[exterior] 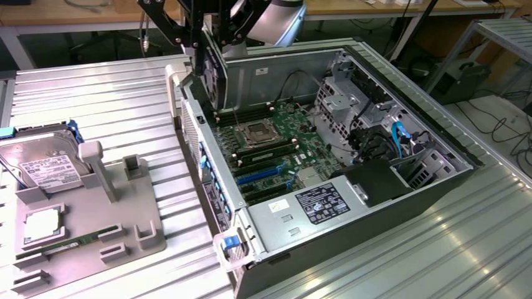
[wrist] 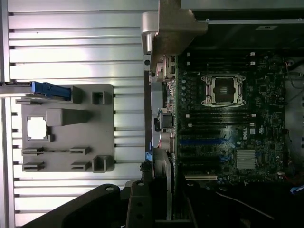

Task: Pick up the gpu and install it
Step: 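Pick up the gpu and move the gpu toward the slot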

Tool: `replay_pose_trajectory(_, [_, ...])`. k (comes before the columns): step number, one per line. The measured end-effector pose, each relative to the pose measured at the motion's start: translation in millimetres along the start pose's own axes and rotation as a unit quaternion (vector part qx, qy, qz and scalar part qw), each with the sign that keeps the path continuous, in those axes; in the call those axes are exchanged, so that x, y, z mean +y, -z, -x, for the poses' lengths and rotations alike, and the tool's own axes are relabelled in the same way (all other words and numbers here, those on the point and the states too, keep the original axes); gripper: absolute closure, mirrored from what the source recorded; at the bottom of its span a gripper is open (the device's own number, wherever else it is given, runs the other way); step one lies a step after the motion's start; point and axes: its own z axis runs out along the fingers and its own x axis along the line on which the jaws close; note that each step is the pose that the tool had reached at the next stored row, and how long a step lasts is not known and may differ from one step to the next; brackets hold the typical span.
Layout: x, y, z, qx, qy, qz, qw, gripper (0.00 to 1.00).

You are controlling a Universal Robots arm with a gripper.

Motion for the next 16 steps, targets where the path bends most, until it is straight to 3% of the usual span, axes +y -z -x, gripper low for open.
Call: replay_pose_trajectory(16, [0.2, -1.5, 16.7, 0.0, 0.0, -0.0001, 1.0, 0.72])
